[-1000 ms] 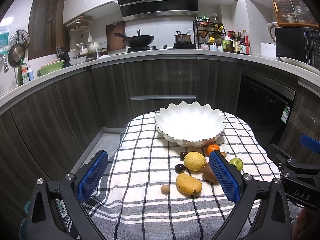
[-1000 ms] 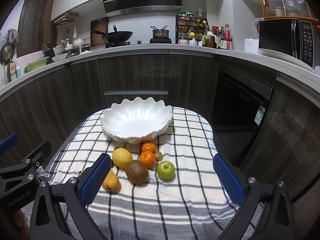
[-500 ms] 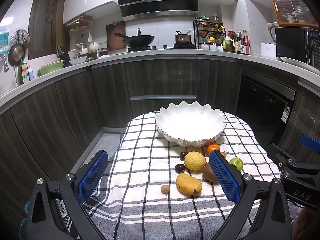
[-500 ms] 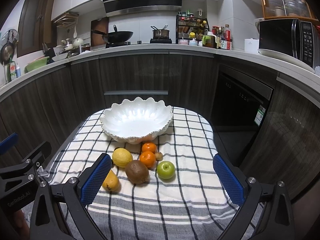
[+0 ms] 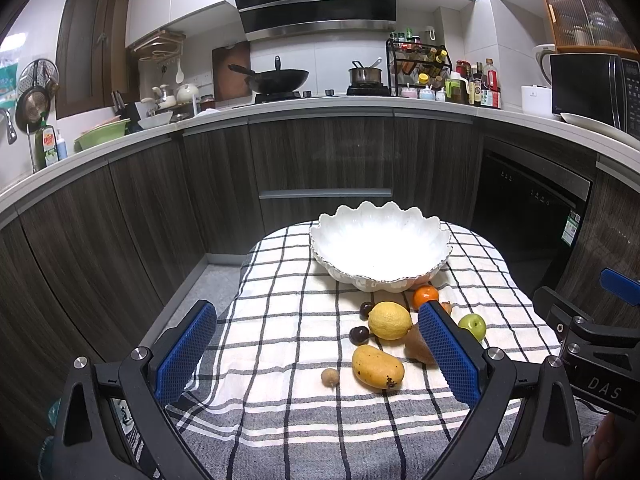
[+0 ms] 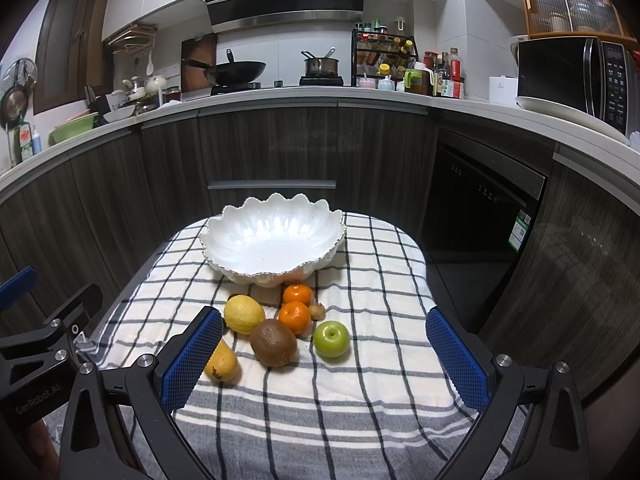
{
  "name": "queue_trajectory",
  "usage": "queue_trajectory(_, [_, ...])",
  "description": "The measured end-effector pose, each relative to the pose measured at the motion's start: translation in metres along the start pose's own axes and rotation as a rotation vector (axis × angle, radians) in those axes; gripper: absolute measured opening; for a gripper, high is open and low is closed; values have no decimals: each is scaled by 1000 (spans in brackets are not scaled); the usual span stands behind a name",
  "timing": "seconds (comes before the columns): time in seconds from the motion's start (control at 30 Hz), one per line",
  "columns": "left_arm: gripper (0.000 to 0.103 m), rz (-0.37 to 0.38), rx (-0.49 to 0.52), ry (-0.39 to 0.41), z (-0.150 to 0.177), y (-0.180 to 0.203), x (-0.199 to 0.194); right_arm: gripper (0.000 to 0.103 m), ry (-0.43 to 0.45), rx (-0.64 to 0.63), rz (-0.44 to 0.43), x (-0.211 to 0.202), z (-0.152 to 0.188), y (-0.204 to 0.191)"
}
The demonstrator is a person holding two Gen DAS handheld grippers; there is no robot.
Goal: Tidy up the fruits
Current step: 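Lower the left tool onto the mango while the right tool approaches the green apple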
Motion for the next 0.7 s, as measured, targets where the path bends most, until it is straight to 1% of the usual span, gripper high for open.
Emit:
queue_trajectory(0.17, [103,0,3,-4,2,-1,2,103,-2,-1,-1,1,1,0])
queue_trajectory(0.33, [103,-6,13,-20,7,0,10,103,-20,-8,12,10,4,1])
queue_trajectory(0.7, [103,4,36,-94,16,2,42,103,-80,-32,19,41,11,-2])
Point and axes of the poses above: each gripper's, at about its wrist camera, not at the fingertips, and x roughly the way its jaws point, y to its right, z to its underside, the point moved 2 cm from there along x, roughly the way its jaws point, and after that the axes turned 7 degrees about -x, right-handed, at the moved point
